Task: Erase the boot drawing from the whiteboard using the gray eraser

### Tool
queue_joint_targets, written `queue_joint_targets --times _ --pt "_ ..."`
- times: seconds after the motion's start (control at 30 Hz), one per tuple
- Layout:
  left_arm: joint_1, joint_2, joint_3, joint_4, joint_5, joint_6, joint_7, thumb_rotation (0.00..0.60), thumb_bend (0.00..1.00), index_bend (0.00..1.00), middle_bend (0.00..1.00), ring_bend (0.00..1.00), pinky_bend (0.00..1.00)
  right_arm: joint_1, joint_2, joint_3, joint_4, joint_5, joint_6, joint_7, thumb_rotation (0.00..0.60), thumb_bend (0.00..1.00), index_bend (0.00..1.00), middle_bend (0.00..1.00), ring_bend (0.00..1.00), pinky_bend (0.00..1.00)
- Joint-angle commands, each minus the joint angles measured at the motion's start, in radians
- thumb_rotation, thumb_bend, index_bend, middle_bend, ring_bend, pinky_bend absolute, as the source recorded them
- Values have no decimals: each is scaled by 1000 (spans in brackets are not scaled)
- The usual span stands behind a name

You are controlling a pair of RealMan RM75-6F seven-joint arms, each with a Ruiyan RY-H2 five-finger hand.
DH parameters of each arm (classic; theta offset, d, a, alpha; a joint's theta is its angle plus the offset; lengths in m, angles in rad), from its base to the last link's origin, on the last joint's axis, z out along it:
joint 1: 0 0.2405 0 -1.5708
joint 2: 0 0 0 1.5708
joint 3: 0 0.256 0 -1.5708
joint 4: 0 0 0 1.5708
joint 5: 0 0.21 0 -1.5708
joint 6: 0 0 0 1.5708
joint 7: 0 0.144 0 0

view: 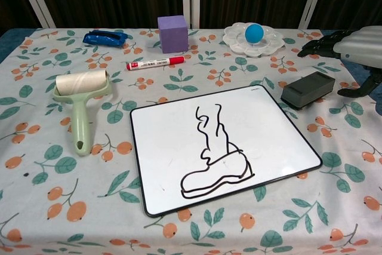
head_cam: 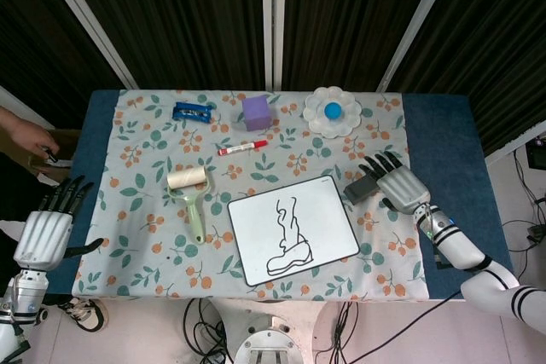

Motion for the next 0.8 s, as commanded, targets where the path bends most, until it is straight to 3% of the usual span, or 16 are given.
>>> queue_joint_targets --times 0.03,0.2,0.43,0.8 --pt "1 1 2 6 -1 -2 -10 507 33 91 50 38 162 16 -20 1 12 13 -15 16 600 262 0 45 0 0" --pt "2 4 3 18 -3 -3 -26 506 33 91 50 38 162 39 -42 -1 28 22 -27 57 600 277 0 132 0 13" --pt "3 6 3 23 4 7 -34 507 33 91 50 38 163 67 -57 -18 60 32 -60 73 600 286 1 142 0 15" --pt "0 2 7 21 4 -3 -27 508 33 91 50 38 163 82 -71 -44 88 36 -67 91 600 240 122 182 0 15"
